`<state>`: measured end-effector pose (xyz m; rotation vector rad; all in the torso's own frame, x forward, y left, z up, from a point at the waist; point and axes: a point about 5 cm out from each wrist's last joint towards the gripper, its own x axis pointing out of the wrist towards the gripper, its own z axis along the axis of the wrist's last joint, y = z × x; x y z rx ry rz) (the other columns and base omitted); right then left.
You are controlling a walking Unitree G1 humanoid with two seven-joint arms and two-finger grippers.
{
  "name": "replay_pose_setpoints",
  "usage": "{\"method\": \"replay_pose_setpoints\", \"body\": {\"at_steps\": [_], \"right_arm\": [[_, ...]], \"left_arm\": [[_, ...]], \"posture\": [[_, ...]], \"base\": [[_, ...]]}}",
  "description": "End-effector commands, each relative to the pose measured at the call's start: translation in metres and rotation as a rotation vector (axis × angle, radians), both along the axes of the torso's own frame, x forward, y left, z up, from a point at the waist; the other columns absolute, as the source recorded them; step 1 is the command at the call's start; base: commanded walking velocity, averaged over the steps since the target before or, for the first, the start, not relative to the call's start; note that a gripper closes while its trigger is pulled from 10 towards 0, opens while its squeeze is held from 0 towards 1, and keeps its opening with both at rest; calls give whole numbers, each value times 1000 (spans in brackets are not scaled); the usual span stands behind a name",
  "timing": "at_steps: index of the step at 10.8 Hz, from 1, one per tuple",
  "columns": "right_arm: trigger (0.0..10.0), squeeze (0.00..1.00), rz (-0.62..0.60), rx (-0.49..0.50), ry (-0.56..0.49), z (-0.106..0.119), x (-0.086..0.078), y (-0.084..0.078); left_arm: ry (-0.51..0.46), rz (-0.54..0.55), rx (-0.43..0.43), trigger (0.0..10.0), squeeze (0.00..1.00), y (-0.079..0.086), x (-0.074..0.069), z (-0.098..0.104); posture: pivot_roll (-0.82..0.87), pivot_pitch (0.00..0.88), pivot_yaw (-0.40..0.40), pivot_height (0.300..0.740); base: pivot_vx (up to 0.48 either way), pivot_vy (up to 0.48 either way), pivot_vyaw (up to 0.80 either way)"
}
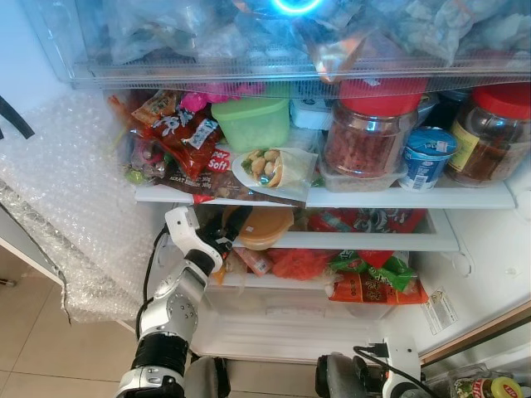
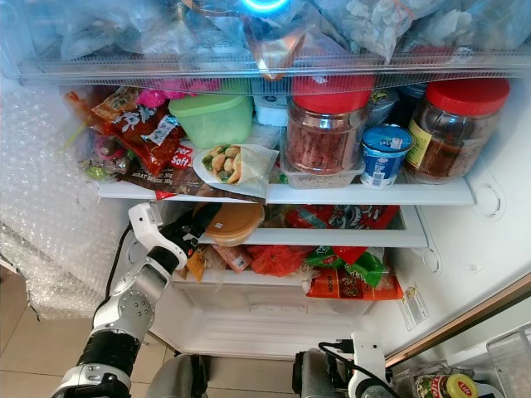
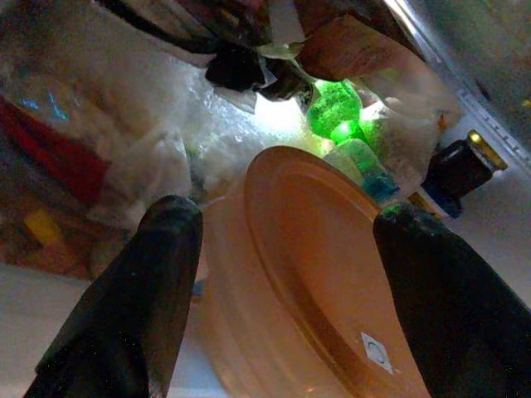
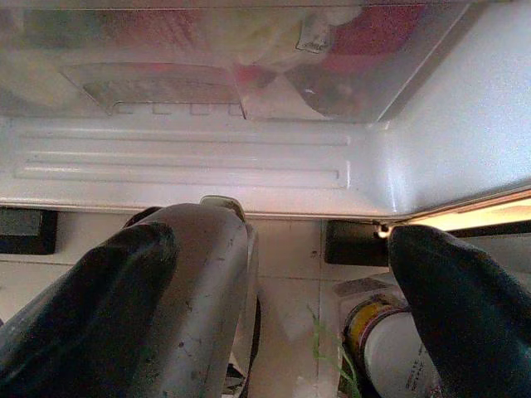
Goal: Restocking fridge
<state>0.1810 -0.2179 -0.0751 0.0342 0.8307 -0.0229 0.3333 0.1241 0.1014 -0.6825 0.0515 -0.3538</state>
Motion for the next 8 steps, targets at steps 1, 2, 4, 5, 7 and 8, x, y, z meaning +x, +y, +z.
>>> {"method": "replay_pose_setpoints", "body": {"at_steps": [1,2,4,5,7,8], "right_arm": [[10000,0,-18,6,73,-9,-19,-2],[10000,0,-17,6,72,-9,-19,-2],[10000,0,-17,5,72,-9,-19,-2],[10000,0,-16,4,73,-9,-19,-2],[10000,0,-8,4,74,-9,-19,-1],[10000,0,-5,4,73,-9,-19,-1]], "left_arm": [[28,23,-31,6196,0,4,-1,-3],[33,23,-56,0,0,4,0,-2],[45,20,-67,0,0,2,0,-3],[53,22,-72,0,0,2,0,-4],[79,62,-127,0,0,8,3,-5],[78,91,-124,0,0,11,4,-4]], "posture": [[-141,109,57,625],[-141,109,57,625],[-144,110,57,625],[-143,111,57,625],[-140,115,57,625],[-142,114,58,625]], "base": [[0,0,0],[0,0,0],[0,0,0],[0,0,0],[0,0,0],[0,0,0]]}}
